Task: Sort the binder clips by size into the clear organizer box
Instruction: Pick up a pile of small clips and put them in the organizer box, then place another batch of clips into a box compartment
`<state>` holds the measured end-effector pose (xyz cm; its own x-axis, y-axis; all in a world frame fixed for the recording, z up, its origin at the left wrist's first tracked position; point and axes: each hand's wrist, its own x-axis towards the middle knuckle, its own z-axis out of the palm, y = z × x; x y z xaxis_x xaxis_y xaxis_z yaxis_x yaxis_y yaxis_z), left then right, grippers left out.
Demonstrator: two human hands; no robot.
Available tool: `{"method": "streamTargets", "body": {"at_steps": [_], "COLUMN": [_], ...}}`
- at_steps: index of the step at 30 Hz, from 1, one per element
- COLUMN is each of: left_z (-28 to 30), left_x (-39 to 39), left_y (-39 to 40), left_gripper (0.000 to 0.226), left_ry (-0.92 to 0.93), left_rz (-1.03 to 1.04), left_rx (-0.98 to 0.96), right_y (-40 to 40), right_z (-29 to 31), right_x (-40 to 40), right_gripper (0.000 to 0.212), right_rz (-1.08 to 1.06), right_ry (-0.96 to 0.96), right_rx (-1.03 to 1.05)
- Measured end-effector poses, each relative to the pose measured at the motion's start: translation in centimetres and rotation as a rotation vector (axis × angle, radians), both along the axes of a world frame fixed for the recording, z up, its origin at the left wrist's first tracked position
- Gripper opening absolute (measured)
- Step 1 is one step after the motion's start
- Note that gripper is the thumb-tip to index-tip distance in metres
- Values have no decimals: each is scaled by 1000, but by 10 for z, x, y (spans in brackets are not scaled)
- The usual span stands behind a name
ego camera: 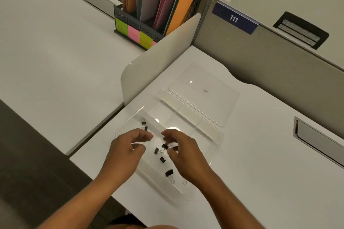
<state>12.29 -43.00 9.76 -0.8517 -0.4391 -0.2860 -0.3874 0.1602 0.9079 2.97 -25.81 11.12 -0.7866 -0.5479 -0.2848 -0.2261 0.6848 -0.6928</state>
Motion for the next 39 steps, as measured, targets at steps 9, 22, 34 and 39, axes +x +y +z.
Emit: {"method": "streamTargets", "body": {"at_steps": [9, 22, 34, 39], "left_z": [3, 4, -13, -19], "left_x": [18, -19, -15, -26], "left_y": [41, 209, 396, 513], "left_gripper": [41, 51, 54, 54], "left_ry": [68, 350, 280, 249], "left_rz": [-27, -698, -1056, -1058], "left_rx": [57, -57, -198, -264], "right_y": [41, 207, 403, 518], "right_z": [-6, 4, -32, -41], "right_x": [30, 79, 139, 147], "right_gripper": [34, 29, 32, 35], "right_rz": [-226, -588, -936, -967], "right_ry": [82, 231, 160, 102], "right_rx": [-90, 41, -30, -89]}}
